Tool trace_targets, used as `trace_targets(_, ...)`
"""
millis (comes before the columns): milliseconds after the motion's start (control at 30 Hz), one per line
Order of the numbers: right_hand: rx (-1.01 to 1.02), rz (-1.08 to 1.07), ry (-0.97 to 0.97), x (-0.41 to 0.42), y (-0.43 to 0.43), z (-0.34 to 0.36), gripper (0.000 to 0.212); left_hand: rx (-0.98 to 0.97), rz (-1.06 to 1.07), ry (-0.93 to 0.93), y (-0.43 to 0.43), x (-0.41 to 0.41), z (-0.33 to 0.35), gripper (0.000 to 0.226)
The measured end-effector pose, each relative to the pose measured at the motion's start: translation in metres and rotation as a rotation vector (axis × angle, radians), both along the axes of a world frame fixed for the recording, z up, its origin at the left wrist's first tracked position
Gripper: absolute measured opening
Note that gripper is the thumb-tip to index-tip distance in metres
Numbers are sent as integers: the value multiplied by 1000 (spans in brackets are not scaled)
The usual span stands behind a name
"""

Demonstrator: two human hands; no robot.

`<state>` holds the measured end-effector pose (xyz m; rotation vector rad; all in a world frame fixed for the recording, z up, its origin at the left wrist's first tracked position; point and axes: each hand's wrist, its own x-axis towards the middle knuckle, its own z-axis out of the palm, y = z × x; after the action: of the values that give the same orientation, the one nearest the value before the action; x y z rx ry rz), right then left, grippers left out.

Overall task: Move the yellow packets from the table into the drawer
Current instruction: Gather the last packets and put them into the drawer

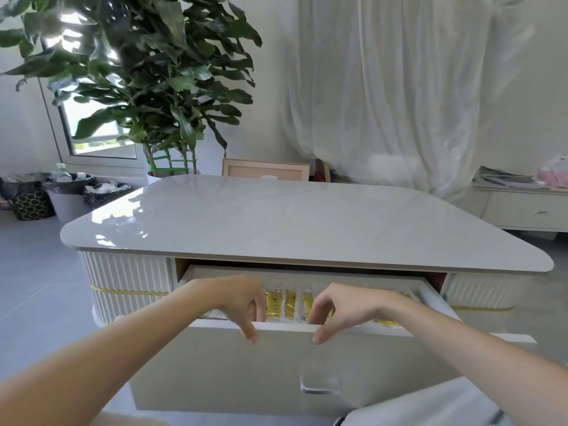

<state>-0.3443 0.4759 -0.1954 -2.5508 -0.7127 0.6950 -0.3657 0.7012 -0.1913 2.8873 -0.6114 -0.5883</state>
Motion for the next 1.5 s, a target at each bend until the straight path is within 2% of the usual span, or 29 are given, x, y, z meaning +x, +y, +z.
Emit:
trace_targets(133, -21, 60, -157, 4, 2, -1, 29, 35, 22, -60, -3, 1, 0, 35)
trace_targets(267, -11, 65, -285, 12, 7, 0, 28, 131, 46, -258, -6, 0, 2, 35)
trace_targets(400, -79, 10, -583, 17, 9, -1, 53, 243, 67, -569, -8, 6, -4, 63)
trace_targets(500, -103, -11, -734, 25, 10, -9, 72, 307, 92, -699, -6, 17, -14, 88)
trace_targets(633, -153, -41, -747, 45, 9, -21, 85, 369, 174, -661, 0, 33, -28, 91)
trace_targets(733, -190, -55, -714, 61, 11, -29, 76, 398, 262, -600, 5, 48, -37, 82)
trace_targets(867, -192, -50, -817, 75, 20, -35, 65, 423, 292, -605, 7, 68, -48, 72)
trace_targets(967, -196, -103, -889, 83, 28, -39, 62, 442, 318, -635, 4, 83, -59, 81)
trace_targets(1067, -121, -133, -1030, 92, 32, -47, 70, 465, 310, -687, 2, 91, -64, 94)
trace_targets(1233, -147, -119, -1098, 108, 32, -63, 73, 459, 335, -750, 2, 100, -68, 110)
trace_targets(1367, -101, -171, -1070, 99, 35, -54, 71, 461, 293, -761, -4, 100, -65, 97)
trace_targets(1433, -161, -191, -1019, 89, 32, -42, 67, 439, 314, -787, -12, 95, -63, 88)
trace_targets(1500, -233, -113, -893, 83, 30, -31, 57, 339, 324, -819, -19, 88, -64, 71)
